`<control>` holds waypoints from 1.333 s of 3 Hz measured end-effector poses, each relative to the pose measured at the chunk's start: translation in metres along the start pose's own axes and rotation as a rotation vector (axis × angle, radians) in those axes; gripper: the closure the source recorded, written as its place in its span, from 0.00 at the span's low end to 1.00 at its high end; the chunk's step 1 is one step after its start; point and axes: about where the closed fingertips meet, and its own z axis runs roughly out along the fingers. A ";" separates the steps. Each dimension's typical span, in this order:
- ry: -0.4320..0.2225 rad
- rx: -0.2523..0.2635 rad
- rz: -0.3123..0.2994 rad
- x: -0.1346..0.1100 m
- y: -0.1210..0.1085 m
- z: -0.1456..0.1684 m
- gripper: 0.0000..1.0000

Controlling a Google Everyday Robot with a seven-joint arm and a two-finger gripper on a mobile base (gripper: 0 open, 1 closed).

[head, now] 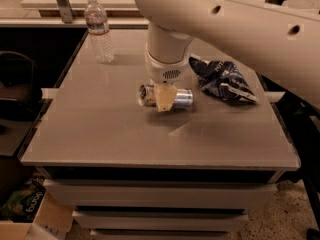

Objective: Knock redbull can over

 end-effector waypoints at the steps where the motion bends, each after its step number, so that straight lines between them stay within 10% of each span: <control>1: -0.018 -0.027 -0.034 -0.007 0.004 0.006 1.00; 2: -0.038 -0.049 -0.052 -0.011 0.006 0.011 1.00; 4: -0.066 -0.086 -0.054 -0.016 0.007 0.017 0.60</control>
Offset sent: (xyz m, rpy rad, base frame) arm -0.0087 0.0148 -0.0160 0.0259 0.0806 0.0877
